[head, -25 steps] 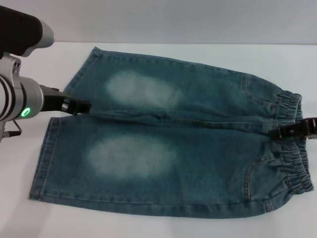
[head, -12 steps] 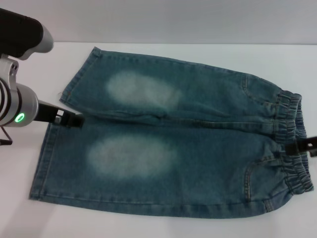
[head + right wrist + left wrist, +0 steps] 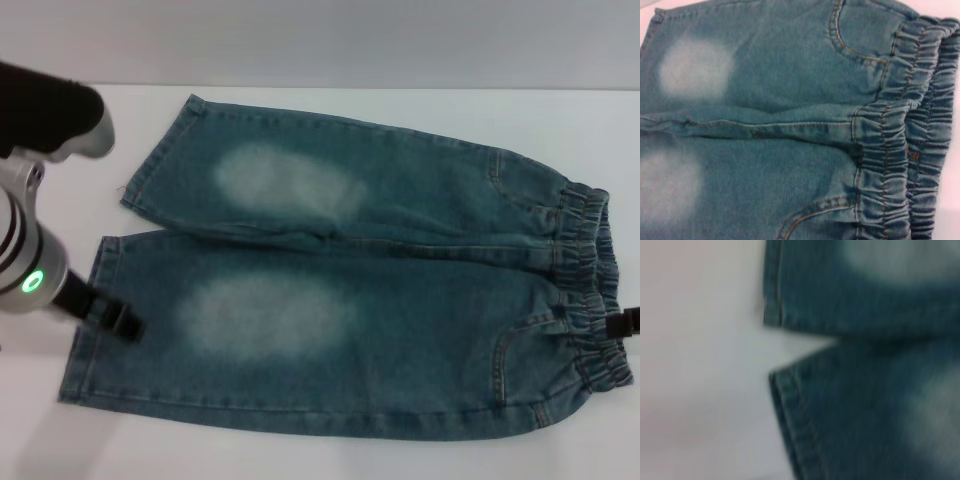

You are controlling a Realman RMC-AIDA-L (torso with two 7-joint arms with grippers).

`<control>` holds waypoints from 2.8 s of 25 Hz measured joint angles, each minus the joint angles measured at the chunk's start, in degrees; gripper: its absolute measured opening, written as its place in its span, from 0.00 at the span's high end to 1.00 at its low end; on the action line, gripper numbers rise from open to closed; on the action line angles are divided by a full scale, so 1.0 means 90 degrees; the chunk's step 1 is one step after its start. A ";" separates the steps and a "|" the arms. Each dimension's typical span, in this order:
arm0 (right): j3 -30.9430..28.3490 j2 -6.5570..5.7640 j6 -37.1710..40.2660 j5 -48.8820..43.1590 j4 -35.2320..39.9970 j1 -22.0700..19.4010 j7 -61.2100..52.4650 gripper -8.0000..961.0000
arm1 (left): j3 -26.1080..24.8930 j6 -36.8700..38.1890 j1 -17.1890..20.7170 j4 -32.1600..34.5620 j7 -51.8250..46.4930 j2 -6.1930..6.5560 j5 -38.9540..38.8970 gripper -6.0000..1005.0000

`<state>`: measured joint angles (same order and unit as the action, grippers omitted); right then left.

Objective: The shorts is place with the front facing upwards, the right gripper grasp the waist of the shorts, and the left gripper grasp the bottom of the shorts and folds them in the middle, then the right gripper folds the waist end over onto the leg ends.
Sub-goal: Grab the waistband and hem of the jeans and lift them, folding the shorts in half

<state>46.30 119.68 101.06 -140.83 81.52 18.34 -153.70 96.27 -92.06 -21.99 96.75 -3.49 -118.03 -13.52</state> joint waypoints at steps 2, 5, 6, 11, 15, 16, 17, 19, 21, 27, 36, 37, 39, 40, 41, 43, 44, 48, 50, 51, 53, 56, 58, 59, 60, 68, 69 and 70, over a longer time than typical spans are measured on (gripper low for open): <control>0.0045 0.0002 -0.0044 -0.0009 -0.0060 -0.0027 0.0054 0.14 | 0.0021 -0.0222 -0.0036 -0.0038 -0.0068 0.0000 0.0050 0.22; 0.0086 0.0003 -0.0097 -0.0118 -0.0102 -0.0061 0.0160 0.14 | 0.0072 -0.0820 -0.0144 -0.0421 -0.0227 -0.0004 0.0205 0.22; 0.0086 0.0003 -0.0097 -0.0118 -0.0102 -0.0061 0.0160 0.14 | 0.0072 -0.0820 -0.0144 -0.0421 -0.0227 -0.0004 0.0205 0.22; 0.0090 0.0003 -0.0094 -0.0154 -0.0107 -0.0057 0.0238 0.14 | 0.0410 -0.1105 -0.0325 -0.0738 -0.0530 -0.0033 0.0192 0.22; 0.0091 0.0003 -0.0060 -0.0154 -0.0100 -0.0034 0.0253 0.14 | 0.0495 -0.1140 -0.0359 -0.0768 -0.0598 -0.0048 0.0115 0.22; 0.0091 0.0003 -0.0056 -0.0154 -0.0100 -0.0031 0.0266 0.14 | 0.0502 -0.1131 -0.0361 -0.0768 -0.0608 -0.0050 0.0103 0.22; 0.0091 0.0002 -0.0055 -0.0154 -0.0100 -0.0031 0.0279 0.14 | 0.0503 -0.1100 -0.0364 -0.0769 -0.0618 -0.0053 0.0090 0.22; 0.0090 -0.0002 -0.0054 -0.0154 -0.0105 -0.0039 0.0308 0.14 | 0.0504 -0.1019 -0.0380 -0.0770 -0.0646 -0.0054 0.0071 0.22; 0.0091 -0.0004 -0.0051 -0.0154 -0.0107 -0.0052 0.0327 0.14 | 0.0504 -0.0960 -0.0401 -0.0770 -0.0670 -0.0054 0.0065 0.22; 0.0037 -0.0007 -0.0003 -0.0127 -0.0111 -0.0077 0.0394 0.14 | 0.0504 -0.0850 -0.0426 -0.0833 -0.0695 -0.0052 0.0032 0.22; 0.0009 -0.0007 0.0097 -0.0111 -0.0078 -0.0089 0.0408 0.14 | 0.0498 -0.0666 -0.0434 -0.1038 -0.0769 -0.0038 -0.0091 0.22; 0.0009 -0.0007 0.0112 -0.0110 -0.0070 -0.0087 0.0408 0.14 | 0.0499 -0.0656 -0.0439 -0.1098 -0.0771 -0.0039 -0.0074 0.22; 0.0010 -0.0008 0.0135 -0.0108 -0.0059 -0.0080 0.0408 0.14 | 0.0504 -0.0636 -0.0452 -0.1172 -0.0777 -0.0042 -0.0052 0.22; 0.0010 -0.0010 0.0145 -0.0107 -0.0057 -0.0072 0.0408 0.14 | 0.0507 -0.0628 -0.0457 -0.1185 -0.0781 -0.0041 -0.0050 0.22; 0.0011 -0.0010 0.0151 -0.0106 -0.0056 -0.0065 0.0408 0.14 | 0.0507 -0.0618 -0.0459 -0.1186 -0.0794 -0.0037 -0.0049 0.22; 0.0012 -0.0012 0.0159 -0.0104 -0.0055 -0.0054 0.0408 0.14 | 0.0510 -0.0607 -0.0463 -0.1189 -0.0822 -0.0028 -0.0046 0.22; 0.0012 -0.0015 0.0160 -0.0103 -0.0054 -0.0049 0.0408 0.14 | 0.0511 -0.0596 -0.0466 -0.1198 -0.0829 -0.0024 -0.0046 0.22; 0.0012 -0.0024 0.0167 -0.0103 -0.0053 -0.0040 0.0408 0.14 | 0.0514 -0.0556 -0.0522 -0.1308 -0.0840 -0.0016 -0.0024 0.22; 0.0010 -0.0025 0.0168 -0.0103 -0.0054 -0.0036 0.0408 0.14 | 0.0514 -0.0555 -0.0559 -0.1356 -0.0844 -0.0016 -0.0009 0.22; 0.0008 -0.0026 0.0168 -0.0103 -0.0053 -0.0036 0.0408 0.14 | 0.0514 -0.0555 -0.0575 -0.1382 -0.0844 -0.0016 -0.0004 0.22; 0.0004 -0.0026 0.0168 -0.0103 -0.0054 -0.0036 0.0408 0.14 | 0.0510 -0.0555 -0.0603 -0.1442 -0.0846 -0.0016 0.0024 0.22; 0.0002 -0.0026 0.0168 -0.0103 -0.0055 -0.0036 0.0408 0.14 | 0.0497 -0.0560 -0.0662 -0.1498 -0.0884 -0.0023 0.0051 0.22; 0.0002 -0.0026 0.0176 -0.0103 -0.0052 -0.0036 0.0408 0.14 | 0.0509 -0.0590 -0.0700 -0.1500 -0.0925 -0.0021 0.0066 0.22; 0.0002 -0.0027 0.0181 -0.0103 -0.0051 -0.0036 0.0407 0.14 | 0.0514 -0.0603 -0.0712 -0.1500 -0.0939 -0.0021 0.0073 0.22; 0.0002 -0.0027 0.0186 -0.0103 -0.0050 -0.0036 0.0406 0.14 | 0.0514 -0.0613 -0.0713 -0.1505 -0.0941 -0.0023 0.0079 0.22; 0.0002 -0.0035 0.0236 -0.0103 -0.0044 -0.0027 0.0406 0.14 | 0.0488 -0.0638 -0.0686 -0.1625 -0.0941 -0.0035 0.0028 0.22; 0.0002 -0.0035 0.0237 -0.0103 -0.0044 -0.0026 0.0406 0.14 | 0.0489 -0.0638 -0.0696 -0.1682 -0.0941 -0.0038 0.0027 0.22; 0.0002 -0.0036 0.0237 -0.0103 -0.0044 -0.0026 0.0407 0.14 | 0.0492 -0.0637 -0.0709 -0.1714 -0.0941 -0.0038 0.0025 0.22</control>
<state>46.32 119.36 103.19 -141.76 81.13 18.11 -150.04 100.70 -97.79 -28.37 81.32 -11.96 -118.38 -13.29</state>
